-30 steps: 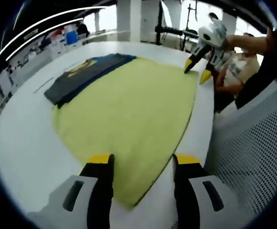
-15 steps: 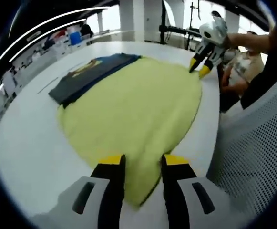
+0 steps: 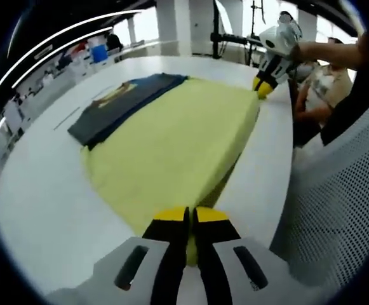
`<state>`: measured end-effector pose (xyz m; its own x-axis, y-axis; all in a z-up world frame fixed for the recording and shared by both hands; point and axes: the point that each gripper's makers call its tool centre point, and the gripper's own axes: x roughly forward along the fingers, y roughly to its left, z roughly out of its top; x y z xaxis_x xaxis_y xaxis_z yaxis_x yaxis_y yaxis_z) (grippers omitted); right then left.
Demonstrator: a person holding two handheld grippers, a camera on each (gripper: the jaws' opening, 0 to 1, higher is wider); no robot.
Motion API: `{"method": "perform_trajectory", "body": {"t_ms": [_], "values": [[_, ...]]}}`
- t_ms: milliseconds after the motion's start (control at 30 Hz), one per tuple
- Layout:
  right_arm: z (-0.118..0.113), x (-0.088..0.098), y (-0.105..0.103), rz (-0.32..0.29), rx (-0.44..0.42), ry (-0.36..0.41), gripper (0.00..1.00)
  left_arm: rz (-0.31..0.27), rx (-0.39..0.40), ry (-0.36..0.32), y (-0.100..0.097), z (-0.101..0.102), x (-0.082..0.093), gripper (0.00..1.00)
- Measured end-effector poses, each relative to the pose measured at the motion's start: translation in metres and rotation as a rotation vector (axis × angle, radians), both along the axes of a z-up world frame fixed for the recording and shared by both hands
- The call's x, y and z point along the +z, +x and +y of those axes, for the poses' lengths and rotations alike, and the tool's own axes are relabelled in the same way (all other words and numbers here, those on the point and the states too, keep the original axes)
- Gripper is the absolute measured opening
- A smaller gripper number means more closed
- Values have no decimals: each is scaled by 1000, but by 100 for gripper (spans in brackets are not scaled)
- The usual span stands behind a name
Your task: Fold the garment on the visible template until the final outline fits inside the template.
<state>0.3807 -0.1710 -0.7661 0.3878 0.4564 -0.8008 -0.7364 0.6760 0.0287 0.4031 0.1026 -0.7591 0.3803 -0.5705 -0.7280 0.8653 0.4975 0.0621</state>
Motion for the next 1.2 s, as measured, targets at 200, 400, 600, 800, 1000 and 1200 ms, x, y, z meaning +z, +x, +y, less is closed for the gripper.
{"method": "perform_trajectory", "body": {"t_ms": [200,400,600,800,1000,1200], "values": [[3,14,-2,-6,-30,59,0,-17,-6,5,-2,1,10,0],[9,31,-4,-30,-25,111,0,-12,21,-19,-3,6,23,0],[14,41,-9,-31,-19,126,0,-10,31,-16,-8,9,34,0],[18,48,-15,-19,-21,147,0,-10,44,-3,-14,12,42,0],[20,57,-22,-18,-4,154,0,-1,61,2,-18,13,50,0],[22,63,-27,-13,4,162,0,9,79,-1,-22,16,56,0]]}}
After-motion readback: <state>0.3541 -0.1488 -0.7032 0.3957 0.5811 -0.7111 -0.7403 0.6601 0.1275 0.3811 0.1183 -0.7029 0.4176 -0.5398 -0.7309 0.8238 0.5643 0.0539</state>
